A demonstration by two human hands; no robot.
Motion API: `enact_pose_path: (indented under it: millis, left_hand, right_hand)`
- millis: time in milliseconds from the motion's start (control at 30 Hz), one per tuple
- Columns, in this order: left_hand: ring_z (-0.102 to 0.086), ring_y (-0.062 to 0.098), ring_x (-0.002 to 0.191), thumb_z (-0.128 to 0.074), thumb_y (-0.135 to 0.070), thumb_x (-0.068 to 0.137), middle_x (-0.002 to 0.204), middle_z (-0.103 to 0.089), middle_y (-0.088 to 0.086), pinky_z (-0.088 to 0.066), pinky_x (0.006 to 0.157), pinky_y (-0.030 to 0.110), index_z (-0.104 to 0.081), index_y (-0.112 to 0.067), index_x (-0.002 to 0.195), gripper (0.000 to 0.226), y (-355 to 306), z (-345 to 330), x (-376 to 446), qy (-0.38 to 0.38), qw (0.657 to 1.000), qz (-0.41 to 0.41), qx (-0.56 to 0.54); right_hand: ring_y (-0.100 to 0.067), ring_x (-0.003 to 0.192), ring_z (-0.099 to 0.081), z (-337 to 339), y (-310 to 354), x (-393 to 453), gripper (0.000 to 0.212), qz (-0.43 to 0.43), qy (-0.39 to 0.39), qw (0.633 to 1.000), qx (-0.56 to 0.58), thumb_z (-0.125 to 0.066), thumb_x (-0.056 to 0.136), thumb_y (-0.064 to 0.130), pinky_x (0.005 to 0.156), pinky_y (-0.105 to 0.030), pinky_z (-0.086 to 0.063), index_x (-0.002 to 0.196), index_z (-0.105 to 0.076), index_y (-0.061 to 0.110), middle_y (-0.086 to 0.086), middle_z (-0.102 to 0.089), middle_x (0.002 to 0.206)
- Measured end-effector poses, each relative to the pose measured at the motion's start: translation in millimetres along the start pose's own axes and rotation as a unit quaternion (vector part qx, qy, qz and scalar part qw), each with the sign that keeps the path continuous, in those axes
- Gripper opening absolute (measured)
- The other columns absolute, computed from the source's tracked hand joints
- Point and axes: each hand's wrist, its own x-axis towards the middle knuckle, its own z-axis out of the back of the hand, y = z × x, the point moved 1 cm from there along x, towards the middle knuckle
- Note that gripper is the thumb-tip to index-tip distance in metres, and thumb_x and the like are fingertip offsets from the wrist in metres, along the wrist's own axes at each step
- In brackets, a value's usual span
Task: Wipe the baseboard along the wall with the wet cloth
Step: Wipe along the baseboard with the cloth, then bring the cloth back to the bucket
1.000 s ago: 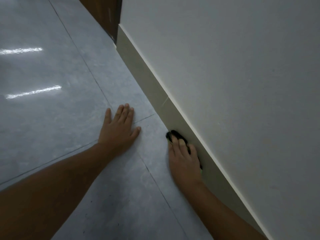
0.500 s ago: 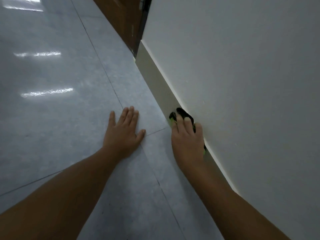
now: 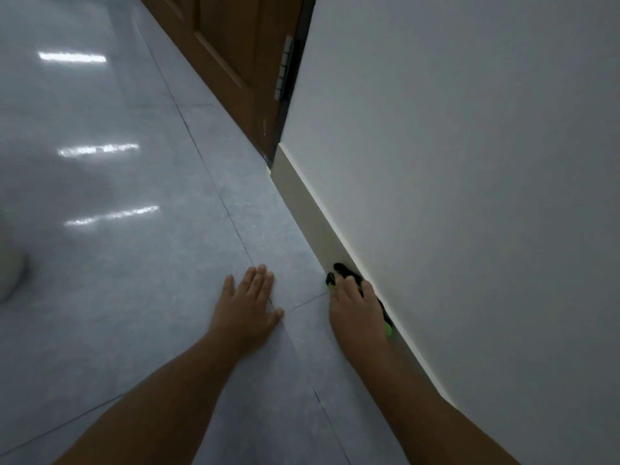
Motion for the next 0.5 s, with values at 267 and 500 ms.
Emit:
enact_pose_path:
  millis: [267,500]
  left_hand:
    - [0.009,0.021,0.146,-0.010,-0.050,0.098,0.159,0.008,0.009,0.004,0.118,0.045,0.004,-0.009,0.150,0.067,29.5,87.4,-32.7,0.033,0.997,0.010,0.066]
    - [0.011,0.024,0.146,-0.007,-0.048,0.098,0.159,0.008,0.011,0.005,0.118,0.048,0.004,-0.009,0.149,0.065,80.0,209.0,-84.3,-0.125,0.982,0.065,0.129]
  right_hand:
    - [-0.030,0.085,-0.064,48.5,-0.2,-24.4,0.050,-0.078,0.034,0.980,0.180,-0.084,0.044,0.003,0.064,-0.041,-0.052,0.092,-0.075,0.009,-0.012,-0.072,0.090]
    - [-0.025,0.133,-0.036,143.4,14.7,-2.5,0.064,-0.033,-0.036,0.929,0.366,-0.047,0.083,-0.005,0.100,-0.038,-0.038,0.142,-0.040,0.019,-0.003,-0.036,0.151]
